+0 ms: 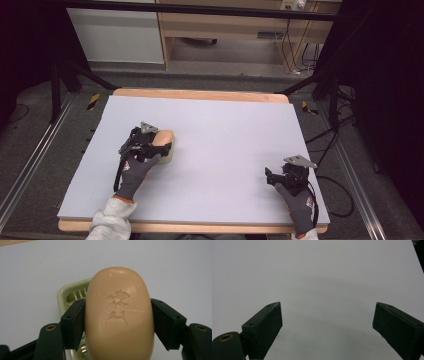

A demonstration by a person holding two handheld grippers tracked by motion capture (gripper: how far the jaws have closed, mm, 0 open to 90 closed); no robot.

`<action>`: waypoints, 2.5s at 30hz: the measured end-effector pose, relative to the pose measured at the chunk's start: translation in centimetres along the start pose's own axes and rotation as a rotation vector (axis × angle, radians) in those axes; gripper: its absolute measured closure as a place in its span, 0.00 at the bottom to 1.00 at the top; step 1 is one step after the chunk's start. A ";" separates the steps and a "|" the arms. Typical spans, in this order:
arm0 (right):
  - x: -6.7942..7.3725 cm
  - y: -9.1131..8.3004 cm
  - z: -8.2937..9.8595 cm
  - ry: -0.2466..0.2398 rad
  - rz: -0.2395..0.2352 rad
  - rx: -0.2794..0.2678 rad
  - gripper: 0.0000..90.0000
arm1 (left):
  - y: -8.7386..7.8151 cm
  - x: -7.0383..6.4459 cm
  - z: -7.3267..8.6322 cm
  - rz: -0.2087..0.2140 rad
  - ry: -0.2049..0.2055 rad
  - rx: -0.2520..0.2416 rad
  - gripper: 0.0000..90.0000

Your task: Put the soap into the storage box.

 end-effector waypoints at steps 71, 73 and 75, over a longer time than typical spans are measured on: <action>-0.2 0.1 0.2 0.016 -0.009 0.002 0.09 | 2.0 1.2 1.2 0.009 -0.021 0.022 0.23; -0.2 0.1 0.2 0.016 -0.003 0.001 0.09 | 1.5 1.0 1.0 0.014 -0.026 0.005 0.24; -0.2 0.0 0.2 0.016 -0.002 -0.001 0.09 | 0.8 1.1 0.7 0.016 -0.024 -0.008 0.24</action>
Point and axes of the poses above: each handheld gripper's, and its own axes: y roughly forward along the jaws, z roughly out of its underside, x roughly to its left, the point moved 9 cm from there along y, roughly forward along the jaws, and after that the axes turned 4 degrees about -x, right-handed, at the moved point
